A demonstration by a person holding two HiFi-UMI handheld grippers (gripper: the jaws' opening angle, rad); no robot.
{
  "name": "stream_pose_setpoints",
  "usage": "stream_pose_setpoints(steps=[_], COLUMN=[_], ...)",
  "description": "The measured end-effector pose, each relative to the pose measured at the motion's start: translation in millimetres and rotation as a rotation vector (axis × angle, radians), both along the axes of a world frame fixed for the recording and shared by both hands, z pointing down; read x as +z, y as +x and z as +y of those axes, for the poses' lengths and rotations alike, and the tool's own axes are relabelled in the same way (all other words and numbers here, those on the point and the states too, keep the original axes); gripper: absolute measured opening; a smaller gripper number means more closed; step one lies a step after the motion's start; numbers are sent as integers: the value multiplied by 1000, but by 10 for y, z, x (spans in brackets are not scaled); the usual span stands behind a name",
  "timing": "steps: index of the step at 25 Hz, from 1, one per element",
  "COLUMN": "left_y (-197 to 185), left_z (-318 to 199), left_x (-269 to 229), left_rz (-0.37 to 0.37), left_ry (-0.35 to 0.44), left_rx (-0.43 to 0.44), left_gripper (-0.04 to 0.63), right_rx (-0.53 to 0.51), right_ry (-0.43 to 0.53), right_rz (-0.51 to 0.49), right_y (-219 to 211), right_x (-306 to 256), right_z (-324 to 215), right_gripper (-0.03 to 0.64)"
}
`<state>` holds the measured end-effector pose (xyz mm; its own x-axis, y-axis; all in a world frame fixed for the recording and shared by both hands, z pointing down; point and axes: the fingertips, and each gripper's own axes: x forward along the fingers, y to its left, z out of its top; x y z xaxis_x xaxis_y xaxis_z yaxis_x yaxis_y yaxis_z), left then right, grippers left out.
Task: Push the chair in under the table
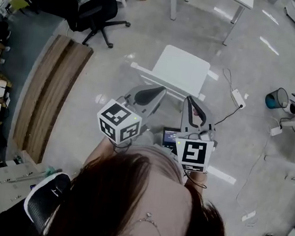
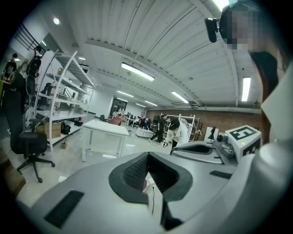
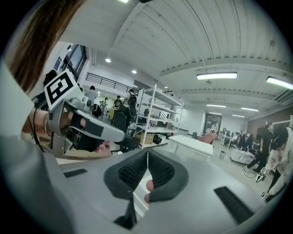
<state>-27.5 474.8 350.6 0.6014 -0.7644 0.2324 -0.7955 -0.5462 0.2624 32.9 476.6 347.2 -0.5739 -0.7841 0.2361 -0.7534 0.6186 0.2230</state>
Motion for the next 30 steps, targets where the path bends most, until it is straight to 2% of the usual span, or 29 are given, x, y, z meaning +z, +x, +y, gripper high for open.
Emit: stream_pose_setpoints(steps=[10,15,20,30], left_y=[-159,-161,-211,-247], left_z=[-241,-406,-604,-824], left_x=[229,294,374,523], left_rz=[-28,-67,-105,-157], left_ry=[-35,-48,-43,-60], left_rx=[-17,29,40,101], left_gripper=[6,8,8,8], right_rx=[-3,19,17,-57], right_ry=[-9,-13,-16,-48], right_rz=[36,54,79,187], right_y=[-54,-112,-182,-293], right_x=[227,271,359,621], right_z=[-316,-465,-609,-809], right_gripper=[21,21,21,21])
